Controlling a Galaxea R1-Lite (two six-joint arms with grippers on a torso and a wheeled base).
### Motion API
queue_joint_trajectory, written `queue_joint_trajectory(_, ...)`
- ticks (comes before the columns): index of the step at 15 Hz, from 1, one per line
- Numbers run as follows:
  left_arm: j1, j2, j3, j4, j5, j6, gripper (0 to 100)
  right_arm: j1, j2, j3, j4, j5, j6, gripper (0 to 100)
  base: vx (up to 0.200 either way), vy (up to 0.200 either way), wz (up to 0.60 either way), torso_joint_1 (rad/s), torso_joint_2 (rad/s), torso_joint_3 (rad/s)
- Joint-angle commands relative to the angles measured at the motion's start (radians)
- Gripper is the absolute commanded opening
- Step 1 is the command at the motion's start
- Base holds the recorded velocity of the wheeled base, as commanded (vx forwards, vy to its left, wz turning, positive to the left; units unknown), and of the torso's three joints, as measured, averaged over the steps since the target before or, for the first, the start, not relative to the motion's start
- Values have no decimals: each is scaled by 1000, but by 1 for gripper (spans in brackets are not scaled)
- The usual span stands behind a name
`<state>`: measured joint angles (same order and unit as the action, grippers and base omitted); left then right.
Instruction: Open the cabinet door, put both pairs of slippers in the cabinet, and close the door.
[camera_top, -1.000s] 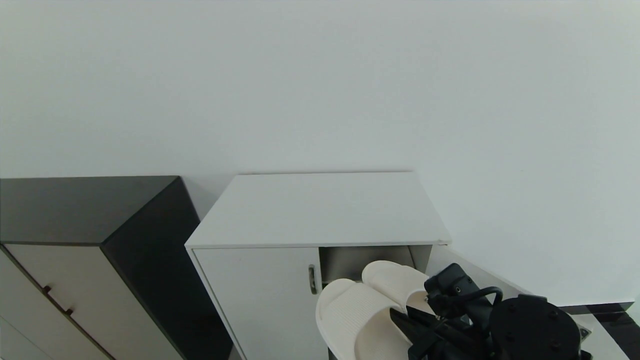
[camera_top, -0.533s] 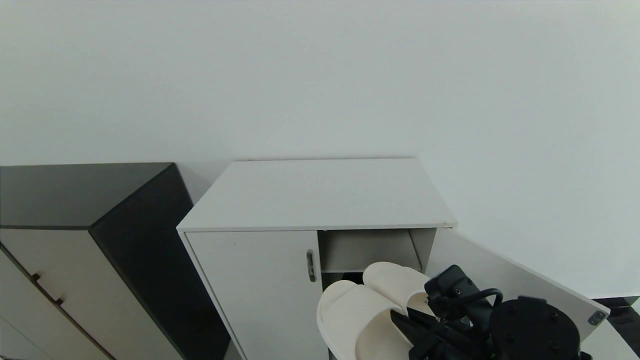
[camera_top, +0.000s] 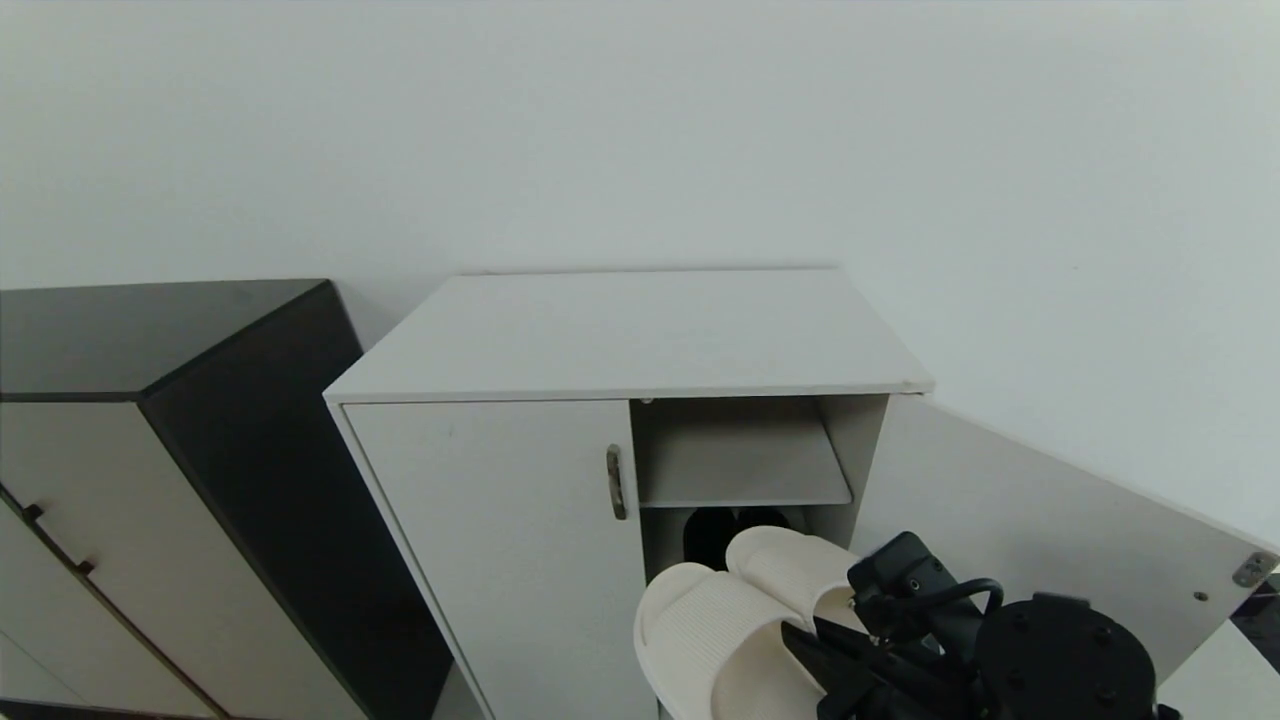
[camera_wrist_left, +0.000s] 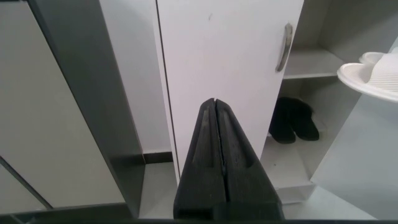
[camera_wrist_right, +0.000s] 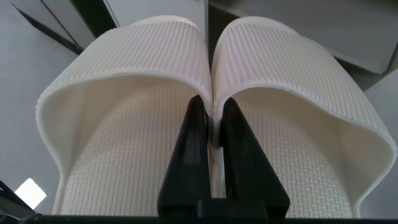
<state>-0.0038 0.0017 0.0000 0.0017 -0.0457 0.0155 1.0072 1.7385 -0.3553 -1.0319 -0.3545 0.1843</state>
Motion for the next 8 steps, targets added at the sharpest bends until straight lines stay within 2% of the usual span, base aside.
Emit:
queue_joint_trajectory(1,1,1,0,0,0,0,0,1,4,1,0,0,0,0,0,0,0,-198,500,315)
queue_joint_trajectory(8,1,1,0,0,1,-3,0,1,24,4,-4,2,7,0,0,0,0,-170,490,319)
